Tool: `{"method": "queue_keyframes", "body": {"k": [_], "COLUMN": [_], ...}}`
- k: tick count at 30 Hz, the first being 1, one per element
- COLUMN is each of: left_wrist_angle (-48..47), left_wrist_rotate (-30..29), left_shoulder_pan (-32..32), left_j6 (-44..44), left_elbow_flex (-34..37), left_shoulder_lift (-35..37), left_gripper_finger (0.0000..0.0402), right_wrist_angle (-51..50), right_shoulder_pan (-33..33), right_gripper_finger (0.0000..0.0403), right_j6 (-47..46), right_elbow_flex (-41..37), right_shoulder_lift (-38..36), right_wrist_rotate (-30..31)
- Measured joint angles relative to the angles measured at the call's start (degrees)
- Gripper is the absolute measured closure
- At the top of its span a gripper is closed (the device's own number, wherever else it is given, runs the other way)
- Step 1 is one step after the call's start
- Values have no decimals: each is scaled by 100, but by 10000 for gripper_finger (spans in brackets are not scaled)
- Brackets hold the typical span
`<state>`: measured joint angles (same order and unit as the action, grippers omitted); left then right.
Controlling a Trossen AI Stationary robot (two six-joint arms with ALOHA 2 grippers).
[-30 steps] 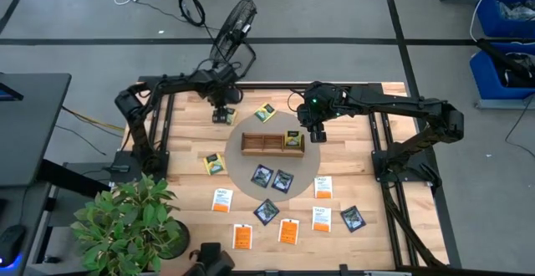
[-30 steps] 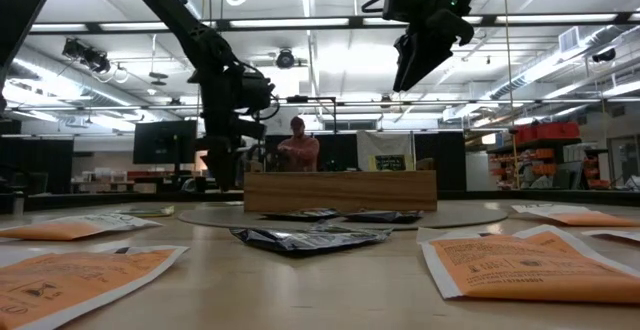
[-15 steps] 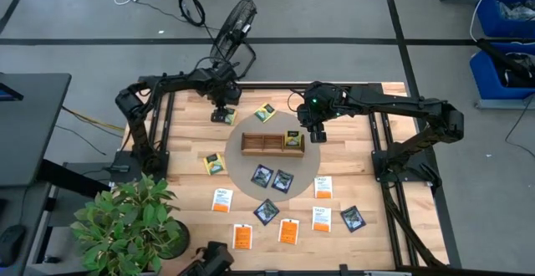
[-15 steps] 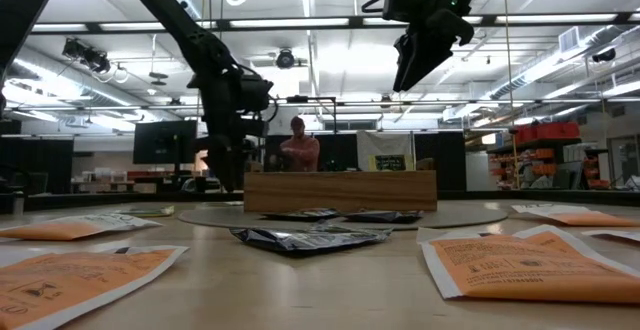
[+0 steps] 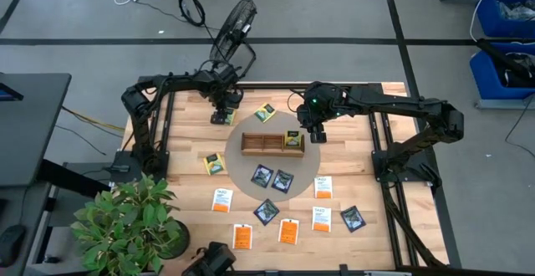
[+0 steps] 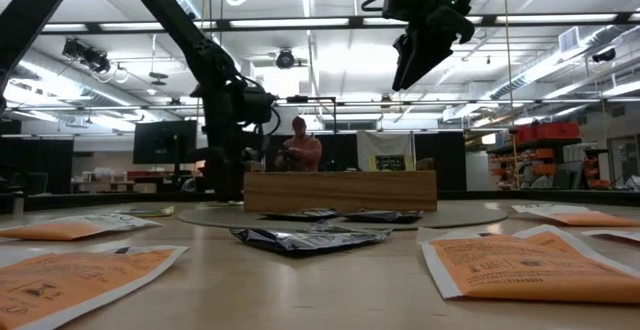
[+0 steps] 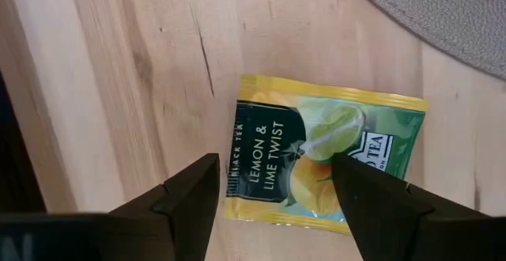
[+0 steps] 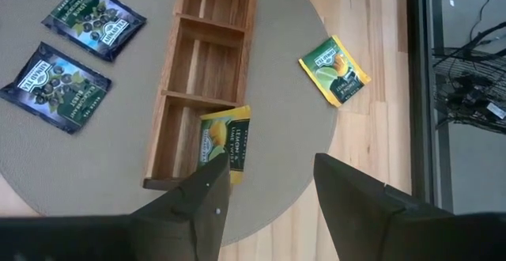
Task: Pick & Place Tea
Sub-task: Put the yellow tea bag into the right section of the wooden organizer
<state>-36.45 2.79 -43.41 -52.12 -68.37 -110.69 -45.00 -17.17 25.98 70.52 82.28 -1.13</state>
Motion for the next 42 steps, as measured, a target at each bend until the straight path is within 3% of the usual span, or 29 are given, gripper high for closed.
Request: {"method": "queue_keyframes", "body": {"k": [14,26,31,38,42], "left_wrist_angle": [-231,-227,-319,-425,-426], "left_wrist_rotate": [306,451,505,558,538], "left_shoulder_pan": [-116,-154,-161,-139,-135], "left_j6": [275,204,191,196,224], "left_elbow_flex": [8,9,-25,-15,-14], "left_shoulder_lift": [-26,-158,-337,-326,-318], "left_gripper_finger": [221,234,284,389,397], "right_wrist_angle": [5,1,0,1,3], "right_shoulder_pan": [0,1,0,0,1], "right_gripper_finger": [209,209,209,209,209], "right_j6": [-5,-50,-46,-22,-22], "right_elbow_flex": [0,0,0,0,0], "right_shoulder_lift": [0,0,0,0,0], "right_wrist_rotate": [0,0,0,2,2]}}
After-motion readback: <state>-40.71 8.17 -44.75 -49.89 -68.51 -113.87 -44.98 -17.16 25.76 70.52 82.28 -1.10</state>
